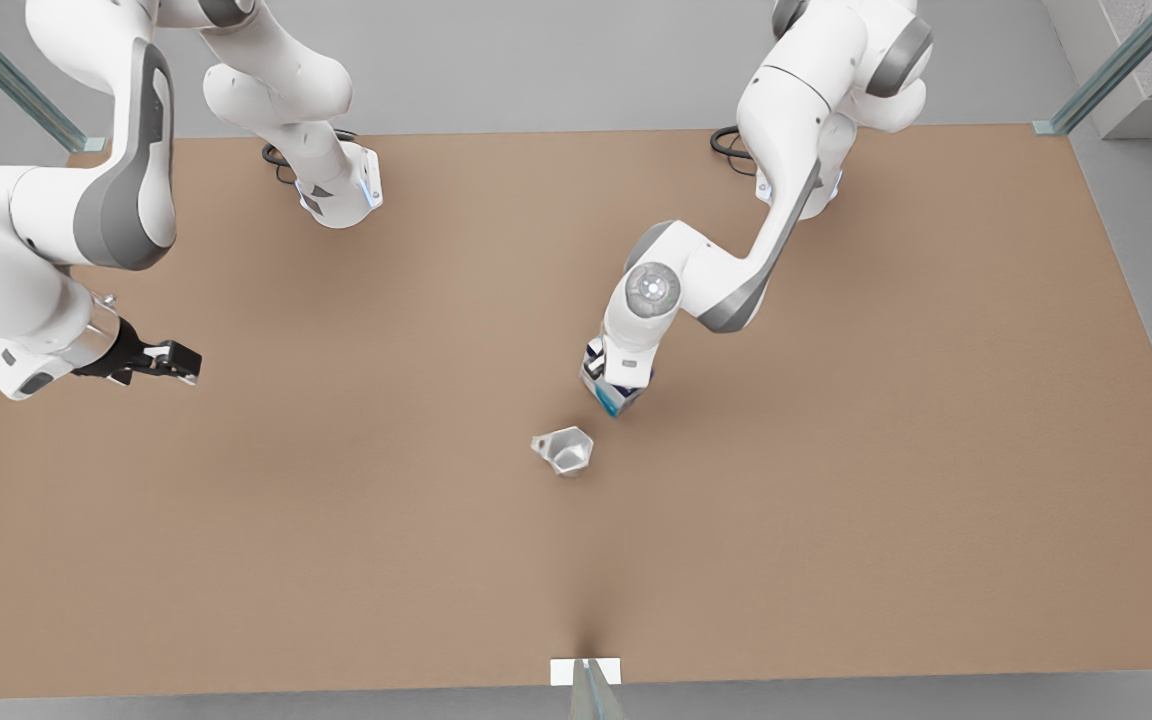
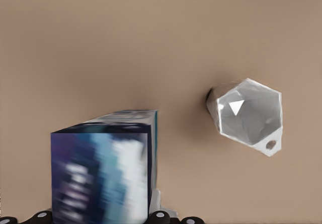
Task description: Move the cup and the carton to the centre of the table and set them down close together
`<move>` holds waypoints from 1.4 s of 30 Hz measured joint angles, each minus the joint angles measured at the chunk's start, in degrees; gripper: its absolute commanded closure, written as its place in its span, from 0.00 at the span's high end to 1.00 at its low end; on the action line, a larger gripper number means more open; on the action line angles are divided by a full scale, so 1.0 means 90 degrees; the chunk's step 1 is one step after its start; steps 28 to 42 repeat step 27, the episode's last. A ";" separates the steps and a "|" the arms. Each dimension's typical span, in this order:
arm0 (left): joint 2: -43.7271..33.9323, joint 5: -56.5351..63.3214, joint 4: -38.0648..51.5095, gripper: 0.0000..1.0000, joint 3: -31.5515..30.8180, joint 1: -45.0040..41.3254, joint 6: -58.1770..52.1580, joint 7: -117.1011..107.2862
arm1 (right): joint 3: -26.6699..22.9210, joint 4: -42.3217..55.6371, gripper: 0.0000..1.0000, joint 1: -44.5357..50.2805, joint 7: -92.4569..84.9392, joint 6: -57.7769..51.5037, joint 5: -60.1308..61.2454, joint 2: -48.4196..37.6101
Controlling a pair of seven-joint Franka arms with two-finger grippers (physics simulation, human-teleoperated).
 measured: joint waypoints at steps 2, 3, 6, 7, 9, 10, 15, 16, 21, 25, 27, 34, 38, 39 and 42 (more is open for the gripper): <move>0.0009 -0.0012 0.0000 1.00 0.0002 0.0001 0.0014 0.0000 | 0.0002 0.0000 1.00 -0.0042 0.0000 -0.0007 0.0000 0.0001; 0.0010 -0.0016 0.0000 1.00 0.0004 0.0002 0.0015 0.0000 | 0.0000 0.0000 1.00 -0.0039 0.0000 -0.0007 0.0000 0.0009; 0.0010 -0.0028 0.0005 1.00 0.0024 0.0013 -0.0019 -0.0009 | -0.0007 0.0000 1.00 -0.0009 0.0000 -0.0007 0.0000 0.0003; -0.0018 -0.0031 0.0024 1.00 0.0024 0.0012 -0.0088 -0.0024 | 0.0001 0.0000 1.00 -0.0023 0.0000 -0.0007 0.0000 0.0000; -0.0029 -0.0081 0.0048 1.00 0.0043 0.0014 -0.0102 -0.0020 | 0.0002 0.0009 1.00 -0.0015 0.0000 -0.0017 0.0000 0.0000; -0.0038 -0.0103 0.0049 1.00 0.0043 0.0012 -0.0102 -0.0011 | 0.0002 0.0010 1.00 -0.0013 0.0000 -0.0017 0.0000 0.0001; -0.0465 -0.0201 0.0233 1.00 0.0062 0.0013 -0.1430 -0.0059 | 0.0002 0.0028 1.00 -0.0016 0.0004 -0.0025 0.0000 0.0000; -0.0603 -0.0259 0.0642 1.00 0.0068 0.0010 -0.2434 -0.0082 | 0.0002 0.0029 1.00 -0.0017 0.0008 -0.0025 0.0000 0.0000; -0.1504 0.0015 0.1816 1.00 0.0828 0.1947 -0.4412 0.6456 | 0.0000 0.0029 1.00 -0.0013 0.0010 -0.0036 0.0000 -0.0010; -0.1613 0.0636 0.1322 1.00 0.1132 0.2101 -0.3531 0.7906 | 0.0002 0.0031 1.00 -0.0004 0.0010 0.0027 0.0009 0.0000; -0.1582 0.0773 0.1300 1.00 0.1156 0.2110 -0.3530 0.7910 | 0.0002 0.0026 1.00 -0.0008 0.0010 0.0079 0.0010 0.0000; -0.1582 0.0773 0.1300 1.00 0.1156 0.2110 -0.3530 0.7910 | 0.0002 0.0026 1.00 -0.0008 0.0010 0.0079 0.0010 0.0000; -0.1582 0.0773 0.1300 1.00 0.1156 0.2110 -0.3530 0.7910 | 0.0002 0.0026 1.00 -0.0008 0.0010 0.0079 0.0010 0.0000; -0.1582 0.0773 0.1300 1.00 0.1156 0.2110 -0.3530 0.7910 | 0.0002 0.0026 1.00 -0.0008 0.0010 0.0079 0.0010 0.0000; -0.1582 0.0773 0.1300 1.00 0.1156 0.2110 -0.3530 0.7910 | 0.0002 0.0026 1.00 -0.0008 0.0010 0.0079 0.0010 0.0000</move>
